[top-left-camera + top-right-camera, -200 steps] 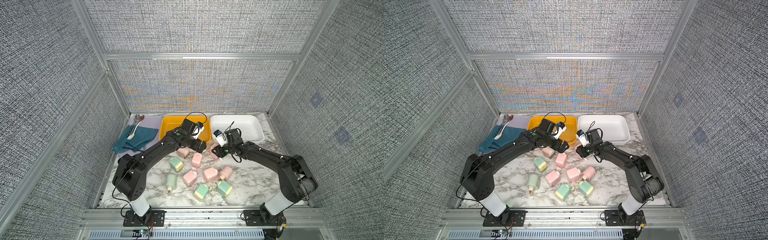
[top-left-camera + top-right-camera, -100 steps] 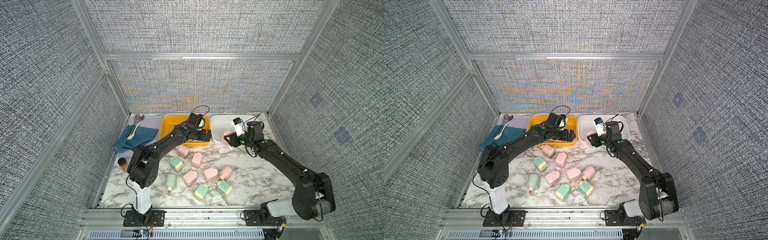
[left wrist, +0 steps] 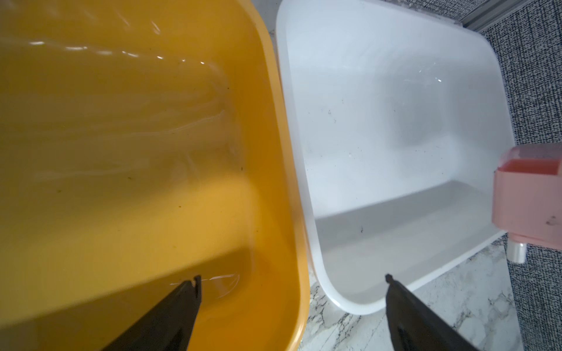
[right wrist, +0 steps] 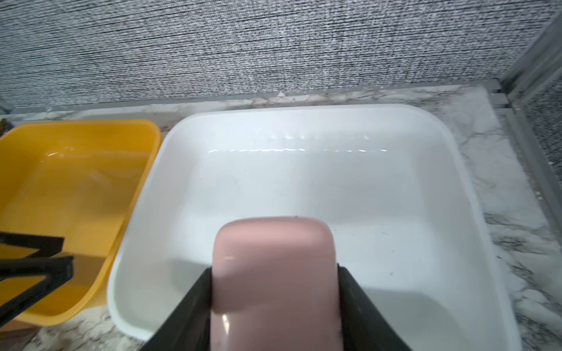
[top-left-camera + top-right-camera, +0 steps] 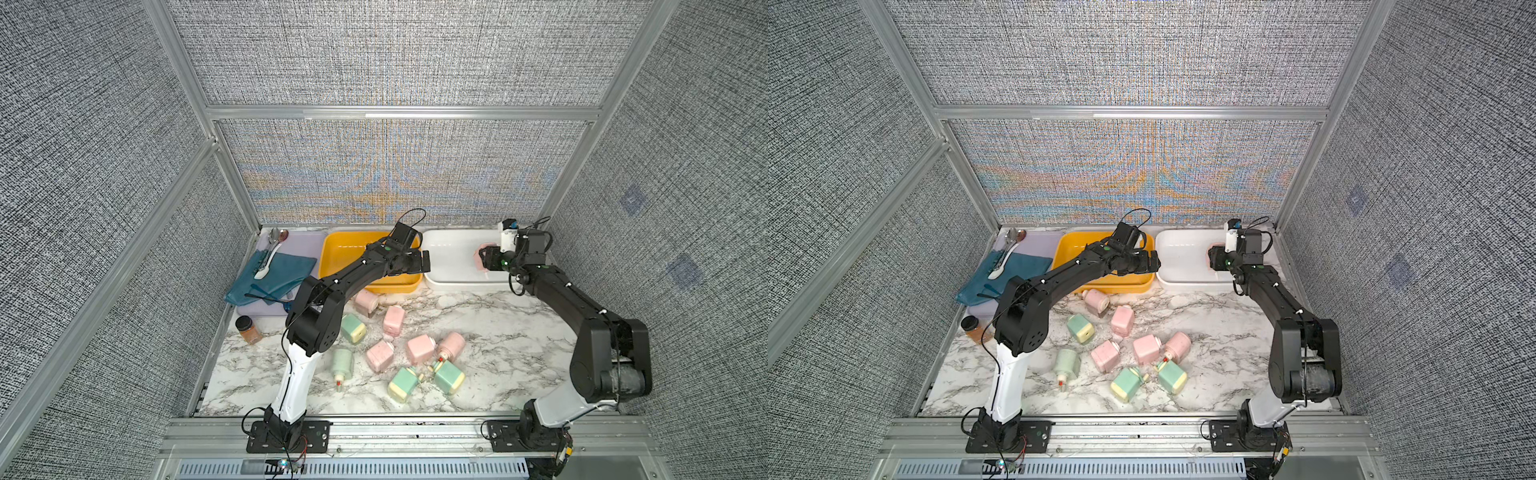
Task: Place the pencil sharpeners by color into the storage box
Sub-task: Place the pencil sharpener in the storage box.
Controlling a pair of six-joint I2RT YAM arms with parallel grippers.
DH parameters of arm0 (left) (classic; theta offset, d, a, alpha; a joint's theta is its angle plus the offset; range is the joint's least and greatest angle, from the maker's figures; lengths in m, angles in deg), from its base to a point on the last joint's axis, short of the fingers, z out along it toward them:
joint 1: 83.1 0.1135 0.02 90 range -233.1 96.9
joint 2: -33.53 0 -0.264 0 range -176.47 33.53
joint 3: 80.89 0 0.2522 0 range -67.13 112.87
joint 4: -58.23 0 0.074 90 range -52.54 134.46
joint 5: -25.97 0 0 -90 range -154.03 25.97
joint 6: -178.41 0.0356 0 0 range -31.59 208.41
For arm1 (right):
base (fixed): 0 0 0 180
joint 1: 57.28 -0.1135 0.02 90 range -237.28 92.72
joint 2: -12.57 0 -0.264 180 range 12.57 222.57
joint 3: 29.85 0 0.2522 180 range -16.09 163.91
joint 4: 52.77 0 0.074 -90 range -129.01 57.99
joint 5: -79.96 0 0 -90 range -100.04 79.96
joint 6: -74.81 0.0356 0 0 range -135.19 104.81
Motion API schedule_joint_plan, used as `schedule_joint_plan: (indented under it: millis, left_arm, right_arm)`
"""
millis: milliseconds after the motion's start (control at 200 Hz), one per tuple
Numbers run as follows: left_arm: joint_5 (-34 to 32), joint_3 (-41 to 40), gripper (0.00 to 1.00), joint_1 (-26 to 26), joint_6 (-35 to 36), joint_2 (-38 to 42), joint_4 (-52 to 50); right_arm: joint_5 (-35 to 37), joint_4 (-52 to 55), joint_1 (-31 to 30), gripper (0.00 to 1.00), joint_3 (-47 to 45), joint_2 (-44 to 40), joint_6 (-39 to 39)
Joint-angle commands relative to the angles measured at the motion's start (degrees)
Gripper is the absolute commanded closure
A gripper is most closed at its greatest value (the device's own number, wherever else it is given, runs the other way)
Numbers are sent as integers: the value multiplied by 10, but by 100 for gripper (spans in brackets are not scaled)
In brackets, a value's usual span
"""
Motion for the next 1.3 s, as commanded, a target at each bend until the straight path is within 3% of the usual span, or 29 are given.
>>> schedule_joint_plan:
  millis: [0,255,600,886,1296]
  left_arm:
    - [-40,35,1,-2,-17,-27,-25]
    - [-92,138,1,-2,-15,-95,-64]
    - [-137,262,1,-2,2,-181,-103]
    - [-152,268,1,-3,-19,-201,-106]
    - [-164,260,1,-5,-24,-198,-112]
  right_arm:
    - [23,-11,15,100,38,37,-25]
    - [96,48,28,100,166,149,-68]
    - [139,85,30,100,271,241,-76]
    - [125,133,35,100,345,308,-74]
    - [148,173,37,72,396,362,-82]
